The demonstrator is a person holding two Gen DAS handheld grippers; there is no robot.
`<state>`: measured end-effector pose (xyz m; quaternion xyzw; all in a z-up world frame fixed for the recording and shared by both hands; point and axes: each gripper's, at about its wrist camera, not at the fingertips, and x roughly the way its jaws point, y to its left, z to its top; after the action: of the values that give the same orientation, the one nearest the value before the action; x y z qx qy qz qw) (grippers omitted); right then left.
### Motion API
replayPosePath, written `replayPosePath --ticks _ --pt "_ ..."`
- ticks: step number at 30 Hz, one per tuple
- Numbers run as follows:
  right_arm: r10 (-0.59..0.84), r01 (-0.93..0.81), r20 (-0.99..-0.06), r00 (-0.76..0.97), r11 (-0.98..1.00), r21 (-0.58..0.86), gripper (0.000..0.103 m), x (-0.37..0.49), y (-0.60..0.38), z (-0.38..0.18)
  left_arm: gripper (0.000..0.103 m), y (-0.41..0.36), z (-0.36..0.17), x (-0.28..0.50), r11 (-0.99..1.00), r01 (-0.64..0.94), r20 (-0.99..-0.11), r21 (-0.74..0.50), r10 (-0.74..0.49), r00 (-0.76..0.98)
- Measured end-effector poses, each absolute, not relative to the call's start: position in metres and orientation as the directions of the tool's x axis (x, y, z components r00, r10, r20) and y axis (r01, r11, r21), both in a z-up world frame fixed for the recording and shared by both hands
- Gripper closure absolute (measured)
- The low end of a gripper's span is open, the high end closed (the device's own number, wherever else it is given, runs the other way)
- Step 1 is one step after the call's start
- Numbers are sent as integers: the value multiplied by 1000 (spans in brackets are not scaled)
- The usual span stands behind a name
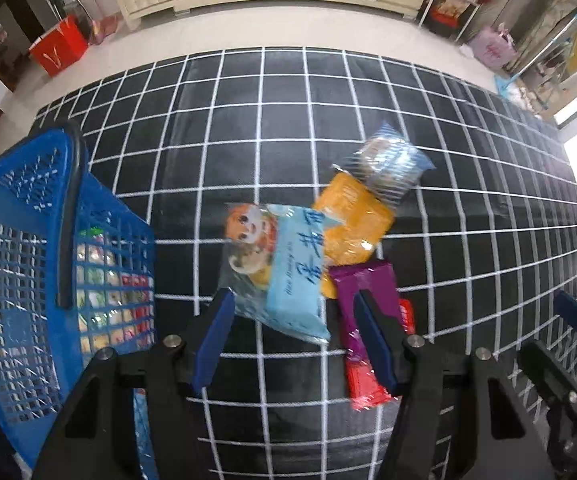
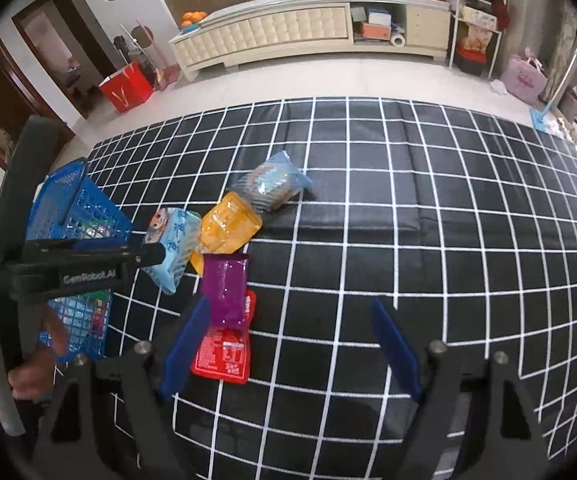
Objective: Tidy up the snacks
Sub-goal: 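Grasp the blue-white bread pouch with the left tool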
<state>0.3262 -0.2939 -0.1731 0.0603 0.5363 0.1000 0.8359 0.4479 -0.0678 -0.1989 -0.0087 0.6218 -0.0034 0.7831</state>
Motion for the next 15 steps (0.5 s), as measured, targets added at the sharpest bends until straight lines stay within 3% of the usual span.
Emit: replayPosePath --ticks 7,12,15 --pt "266 -126 -879 396 964 235 19 333 -296 -184 43 -67 -223 469 999 -20 -985 45 47 166" --pt "289 -169 -867 406 956 240 19 340 -294 -181 43 -69 -236 482 1000 -1 -990 10 10 139" --pt "299 -186 -863 408 952 242 18 346 -295 -183 39 -69 -244 494 998 -18 -988 66 68 141"
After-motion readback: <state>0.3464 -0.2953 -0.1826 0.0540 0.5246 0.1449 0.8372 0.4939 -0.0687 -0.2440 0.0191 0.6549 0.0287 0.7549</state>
